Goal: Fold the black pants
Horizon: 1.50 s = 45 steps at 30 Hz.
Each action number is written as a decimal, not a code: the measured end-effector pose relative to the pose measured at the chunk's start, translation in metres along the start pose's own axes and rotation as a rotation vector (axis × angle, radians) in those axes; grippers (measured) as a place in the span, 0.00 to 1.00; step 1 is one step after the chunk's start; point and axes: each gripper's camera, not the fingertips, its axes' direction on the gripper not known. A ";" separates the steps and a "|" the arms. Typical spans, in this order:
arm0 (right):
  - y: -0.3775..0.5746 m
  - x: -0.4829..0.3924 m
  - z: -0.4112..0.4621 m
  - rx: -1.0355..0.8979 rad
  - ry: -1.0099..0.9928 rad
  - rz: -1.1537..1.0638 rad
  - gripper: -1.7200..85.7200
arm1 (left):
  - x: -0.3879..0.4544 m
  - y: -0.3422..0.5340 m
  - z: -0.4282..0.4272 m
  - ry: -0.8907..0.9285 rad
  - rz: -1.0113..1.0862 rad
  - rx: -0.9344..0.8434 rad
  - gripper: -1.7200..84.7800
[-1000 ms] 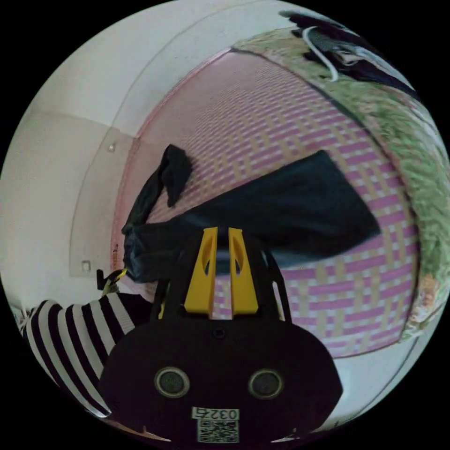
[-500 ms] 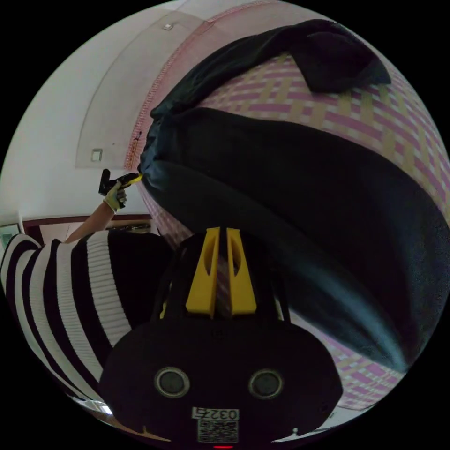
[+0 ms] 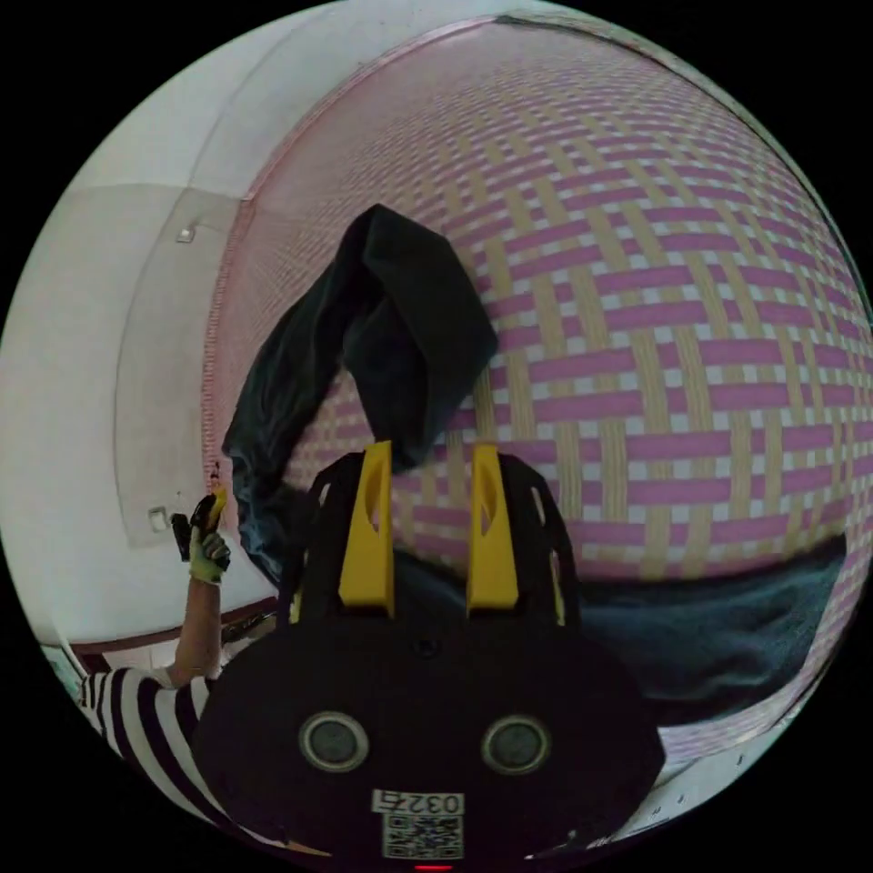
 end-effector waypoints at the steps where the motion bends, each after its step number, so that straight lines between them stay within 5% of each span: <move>1: -0.005 -0.003 0.005 -0.017 0.009 0.003 0.12 | 0.004 -0.007 0.005 0.012 0.005 0.001 0.01; 7: -0.053 -0.034 0.008 -0.112 0.248 -0.129 0.01 | 0.033 -0.092 0.040 -0.096 0.028 -0.096 0.01; 15: -0.038 -0.131 -0.144 0.358 1.072 -0.637 0.01 | 0.033 -0.153 0.032 -0.308 0.011 -0.270 0.01; 19: -0.001 -0.119 -0.160 0.445 1.238 -0.684 0.01 | 0.028 -0.157 0.014 -0.243 0.026 -0.290 0.01; 22: 0.017 -0.066 -0.148 0.400 1.191 -0.658 0.02 | 0.022 -0.162 -0.002 -0.198 0.015 -0.311 0.01; 26: -0.001 0.052 -0.108 -0.016 0.954 -0.238 0.06 | 0.028 -0.165 -0.022 -0.190 0.030 -0.351 0.01; 31: 0.014 0.102 -0.145 0.149 0.598 0.013 0.06 | 0.069 -0.143 -0.034 -0.083 0.178 -0.419 0.01; 38: 0.000 0.196 -0.173 0.234 0.120 0.341 0.11 | 0.118 -0.067 0.018 -0.030 0.359 -0.761 0.01; 45: -0.032 0.202 -0.176 0.205 0.088 0.335 0.05 | 0.117 -0.068 0.015 -0.076 0.315 -0.650 0.01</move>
